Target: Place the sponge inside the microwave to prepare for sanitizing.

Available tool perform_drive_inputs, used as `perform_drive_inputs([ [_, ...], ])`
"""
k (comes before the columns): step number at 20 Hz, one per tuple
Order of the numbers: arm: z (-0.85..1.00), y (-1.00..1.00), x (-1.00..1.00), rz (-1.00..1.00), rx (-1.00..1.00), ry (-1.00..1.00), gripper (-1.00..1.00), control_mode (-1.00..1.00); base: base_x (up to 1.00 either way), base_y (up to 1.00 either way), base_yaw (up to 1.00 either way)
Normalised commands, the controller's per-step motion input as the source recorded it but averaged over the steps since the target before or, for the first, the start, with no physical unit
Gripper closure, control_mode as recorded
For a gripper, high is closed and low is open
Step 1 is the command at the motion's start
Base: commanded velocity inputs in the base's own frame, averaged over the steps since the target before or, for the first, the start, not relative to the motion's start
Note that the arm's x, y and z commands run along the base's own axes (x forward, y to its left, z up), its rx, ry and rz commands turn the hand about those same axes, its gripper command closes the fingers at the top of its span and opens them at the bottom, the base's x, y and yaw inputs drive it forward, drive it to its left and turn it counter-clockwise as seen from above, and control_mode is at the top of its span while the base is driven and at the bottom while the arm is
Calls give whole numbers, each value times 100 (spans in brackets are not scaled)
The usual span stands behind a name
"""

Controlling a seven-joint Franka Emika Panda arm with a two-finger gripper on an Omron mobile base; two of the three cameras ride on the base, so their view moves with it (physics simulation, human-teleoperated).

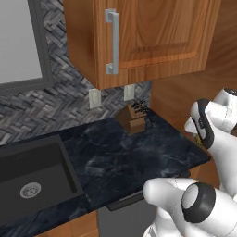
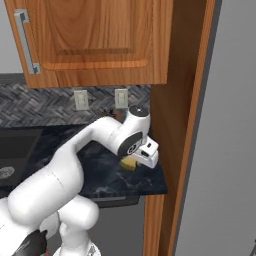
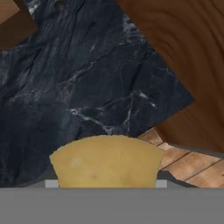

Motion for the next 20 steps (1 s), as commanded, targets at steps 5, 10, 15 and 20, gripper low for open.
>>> perform_drive_inputs([
  [5, 51, 42, -100, -11, 2, 0, 100, -100, 0, 0, 0],
  [10, 39, 69, -100, -5, 0, 0, 100, -100, 0, 0, 0],
  [15, 19, 63, -86, -5, -3, 0, 100, -100, 0, 0, 0],
  [20, 28, 39, -45, 0, -5, 0, 100, -100, 0, 0, 0],
])
